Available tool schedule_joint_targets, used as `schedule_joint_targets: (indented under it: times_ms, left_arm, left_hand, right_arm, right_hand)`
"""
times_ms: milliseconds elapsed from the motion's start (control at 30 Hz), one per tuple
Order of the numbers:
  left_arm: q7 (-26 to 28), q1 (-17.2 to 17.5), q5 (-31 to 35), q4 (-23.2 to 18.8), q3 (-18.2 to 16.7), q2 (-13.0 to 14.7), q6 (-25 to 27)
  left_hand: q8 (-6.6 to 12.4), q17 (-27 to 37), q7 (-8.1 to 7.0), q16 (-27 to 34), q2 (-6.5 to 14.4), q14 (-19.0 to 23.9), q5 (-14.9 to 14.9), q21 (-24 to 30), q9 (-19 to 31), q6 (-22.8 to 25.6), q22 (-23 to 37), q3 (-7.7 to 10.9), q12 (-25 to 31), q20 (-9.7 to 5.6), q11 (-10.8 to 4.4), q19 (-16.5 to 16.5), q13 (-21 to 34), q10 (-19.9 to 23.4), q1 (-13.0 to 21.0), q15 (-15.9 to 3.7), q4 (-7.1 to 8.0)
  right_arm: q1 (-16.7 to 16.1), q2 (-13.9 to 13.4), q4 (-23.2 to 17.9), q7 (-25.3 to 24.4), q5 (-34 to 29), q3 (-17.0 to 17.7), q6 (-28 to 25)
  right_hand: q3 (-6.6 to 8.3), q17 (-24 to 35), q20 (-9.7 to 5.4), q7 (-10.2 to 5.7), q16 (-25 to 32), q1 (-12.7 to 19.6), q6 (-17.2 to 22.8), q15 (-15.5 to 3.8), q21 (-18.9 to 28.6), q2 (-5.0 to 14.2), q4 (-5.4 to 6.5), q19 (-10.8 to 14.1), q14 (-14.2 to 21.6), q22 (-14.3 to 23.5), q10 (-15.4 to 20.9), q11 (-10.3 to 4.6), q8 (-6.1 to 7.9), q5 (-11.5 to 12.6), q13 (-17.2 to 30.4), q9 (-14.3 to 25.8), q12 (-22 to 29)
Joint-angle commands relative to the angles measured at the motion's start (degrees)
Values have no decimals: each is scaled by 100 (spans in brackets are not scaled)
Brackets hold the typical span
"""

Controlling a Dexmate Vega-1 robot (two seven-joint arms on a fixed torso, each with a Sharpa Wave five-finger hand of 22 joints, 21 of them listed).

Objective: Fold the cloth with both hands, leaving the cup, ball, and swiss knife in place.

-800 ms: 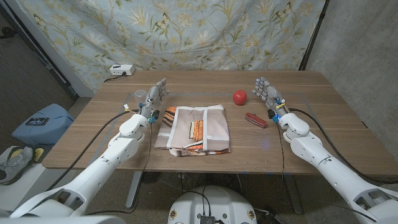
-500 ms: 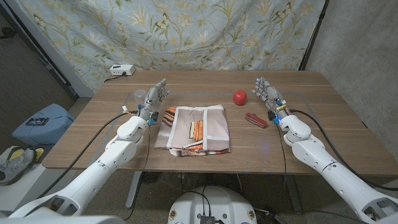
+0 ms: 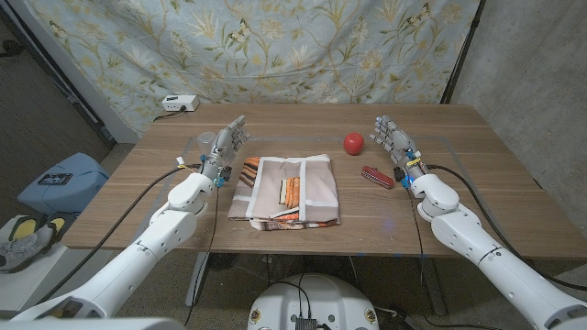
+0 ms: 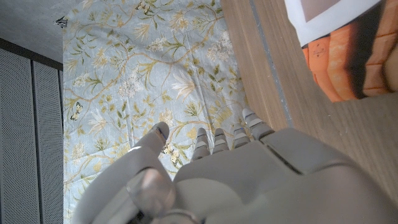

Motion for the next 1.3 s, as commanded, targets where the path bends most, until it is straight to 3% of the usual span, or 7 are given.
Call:
schedule_joint_targets:
  times_ms: [33, 1033, 1300]
  left_arm:
    - [-51, 92, -3, -113, -46, 140, 50]
    - [182, 785, 68, -1090, -181, 728, 462]
    - [259, 1109, 201, -1499, -266, 1097, 623]
  left_hand:
    - [-2, 29, -11, 25, 8, 33, 31, 4, 15, 69, 19, 17, 10, 12, 26, 37, 9, 29, 72, 39, -50]
    - [-28, 27, -15, 3, -19, 2, 50, -26, 14, 66, 16, 24, -22, 18, 18, 18, 5, 33, 168, 55, -194]
    - [-43, 29, -17, -12, -13, -42, 56, -37, 14, 31, 16, 26, -46, 18, 6, 2, 4, -5, 196, 82, -232]
  right_arm:
    - [-84, -30, -162, -115, -120, -20, -25]
    - [-77, -159, -184, -18, -217, 6, 19]
    - [-77, -228, -219, 23, -231, 23, -3]
  right_hand:
    - [33, -10, -175, -2, 27, 41, 37, -49, 23, -36, -31, 47, 20, 25, 0, 33, 17, 28, 9, 12, 12]
    - [78, -83, -169, 13, 26, 50, 36, -50, 15, -49, -102, 29, -23, 25, -20, 47, 14, 21, -1, 9, 13]
    - [89, -97, -170, 12, 27, 57, 36, -49, 14, -52, -120, 24, -26, 25, -26, 59, 14, 19, -2, 8, 12]
